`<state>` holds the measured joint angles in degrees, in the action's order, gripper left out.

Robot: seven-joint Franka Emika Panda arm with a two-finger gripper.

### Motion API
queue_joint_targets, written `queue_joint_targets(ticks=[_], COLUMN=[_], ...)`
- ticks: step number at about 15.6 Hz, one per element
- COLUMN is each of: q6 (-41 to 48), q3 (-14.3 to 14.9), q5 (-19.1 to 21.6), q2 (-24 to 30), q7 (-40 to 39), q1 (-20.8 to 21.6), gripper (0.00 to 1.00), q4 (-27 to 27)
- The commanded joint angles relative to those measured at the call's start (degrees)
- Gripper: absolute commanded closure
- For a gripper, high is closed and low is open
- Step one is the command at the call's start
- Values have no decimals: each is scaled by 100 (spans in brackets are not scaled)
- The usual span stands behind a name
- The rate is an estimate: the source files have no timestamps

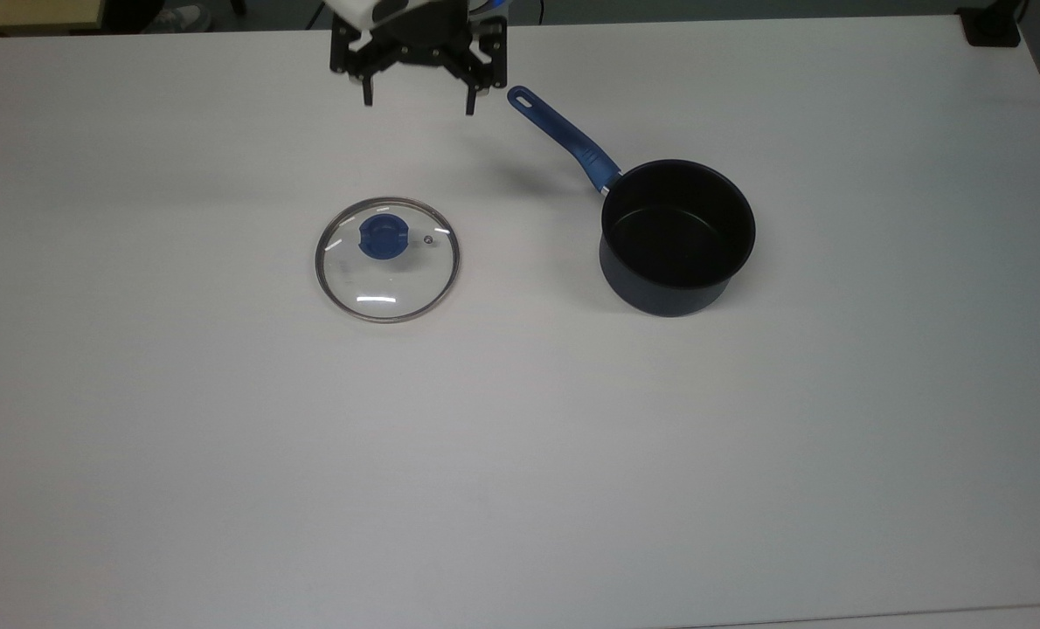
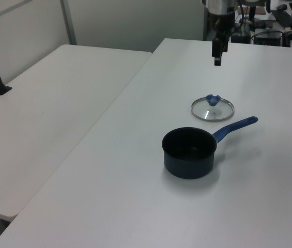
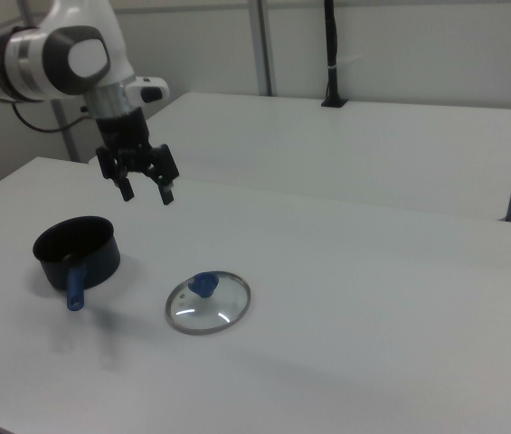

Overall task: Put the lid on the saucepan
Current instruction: 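Move the gripper over the glass lid and lower toward its blue knob, then close the gripper on the blue knob and lift the glass lid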

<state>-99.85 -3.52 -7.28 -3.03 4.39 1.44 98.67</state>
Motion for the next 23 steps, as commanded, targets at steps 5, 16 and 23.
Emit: queue_joint_targets(ticks=[5, 16, 23], q6=[-772, -1361, -1686], q3=[53, 115, 115], q5=[17, -335, -344], q2=[-874, -1366, -1648], q7=[-421, -782, -782], q1=[-135, -478, -469], gripper=[0, 1, 8], q4=[117, 565, 583])
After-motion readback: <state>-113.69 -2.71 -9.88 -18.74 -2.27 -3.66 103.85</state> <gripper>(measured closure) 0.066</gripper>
